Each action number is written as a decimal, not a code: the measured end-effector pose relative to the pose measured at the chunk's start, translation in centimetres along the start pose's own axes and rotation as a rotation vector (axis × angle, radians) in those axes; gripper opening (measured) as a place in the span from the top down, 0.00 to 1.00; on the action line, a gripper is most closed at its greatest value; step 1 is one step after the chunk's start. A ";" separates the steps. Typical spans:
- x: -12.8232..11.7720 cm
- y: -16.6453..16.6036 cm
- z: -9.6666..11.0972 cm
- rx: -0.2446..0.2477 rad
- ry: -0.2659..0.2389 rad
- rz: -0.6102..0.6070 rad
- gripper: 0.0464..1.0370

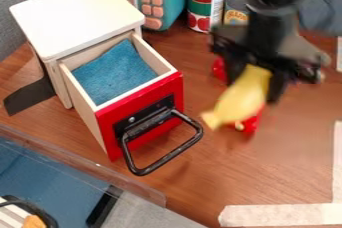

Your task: Put the yellow banana into the drawer

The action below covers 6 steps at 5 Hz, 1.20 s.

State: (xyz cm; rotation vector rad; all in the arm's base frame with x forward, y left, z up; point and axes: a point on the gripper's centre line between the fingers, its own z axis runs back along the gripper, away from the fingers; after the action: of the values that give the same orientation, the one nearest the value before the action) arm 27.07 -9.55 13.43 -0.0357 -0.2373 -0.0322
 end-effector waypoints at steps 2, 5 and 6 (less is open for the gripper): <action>1.4 5.5 0.5 0.004 0.001 0.163 0.48; 1.8 10.5 -0.3 0.033 0.044 0.298 0.48; 1.5 11.8 -0.8 0.050 0.065 0.338 0.48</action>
State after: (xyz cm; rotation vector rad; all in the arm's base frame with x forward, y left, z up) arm 29.18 2.18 12.61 -0.0244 -0.1650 0.3086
